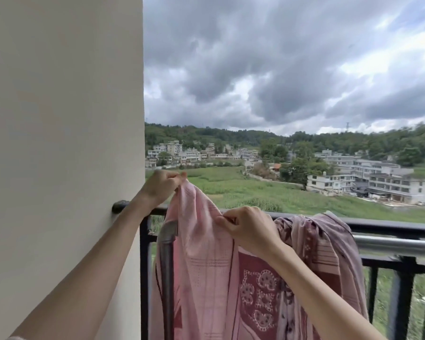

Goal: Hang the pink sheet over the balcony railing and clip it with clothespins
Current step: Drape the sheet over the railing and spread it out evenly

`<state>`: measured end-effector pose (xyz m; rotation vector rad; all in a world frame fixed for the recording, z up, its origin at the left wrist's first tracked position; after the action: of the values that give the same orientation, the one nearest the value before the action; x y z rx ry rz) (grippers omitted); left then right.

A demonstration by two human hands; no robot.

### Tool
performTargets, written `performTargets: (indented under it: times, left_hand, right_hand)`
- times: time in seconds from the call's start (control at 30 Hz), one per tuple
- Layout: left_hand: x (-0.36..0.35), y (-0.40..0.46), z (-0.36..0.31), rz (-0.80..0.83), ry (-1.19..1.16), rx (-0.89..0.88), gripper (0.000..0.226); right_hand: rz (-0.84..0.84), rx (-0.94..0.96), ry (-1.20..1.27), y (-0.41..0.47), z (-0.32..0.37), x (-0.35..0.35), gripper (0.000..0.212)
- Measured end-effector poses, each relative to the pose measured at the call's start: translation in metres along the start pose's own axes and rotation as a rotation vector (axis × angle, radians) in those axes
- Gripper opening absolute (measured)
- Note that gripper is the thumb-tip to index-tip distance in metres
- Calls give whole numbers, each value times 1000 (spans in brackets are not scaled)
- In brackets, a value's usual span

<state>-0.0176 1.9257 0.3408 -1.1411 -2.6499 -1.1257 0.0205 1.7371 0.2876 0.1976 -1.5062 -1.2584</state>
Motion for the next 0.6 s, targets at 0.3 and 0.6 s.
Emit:
performTargets:
  times: [0.3,0.6]
  left_hand:
    - [-3,-16,57,-51,208,146,36]
    - [-8,-57,9,-217,359,-318,25]
  right_hand:
    - [-148,-12,-125,-7,-2,2,37]
    - [-197,8,-206,-13,3,0,39]
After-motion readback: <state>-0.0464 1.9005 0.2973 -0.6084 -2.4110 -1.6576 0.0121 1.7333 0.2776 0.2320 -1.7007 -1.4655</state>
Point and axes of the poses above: each hand's wrist, its own y-axis towards the middle knuckle, its own x-axis out of the back of the hand, z = x × y, the point moved 6 cm from there along y, towards the middle knuckle, and after that the axes turned 10 degrees about -z, right-handed, at the moved point
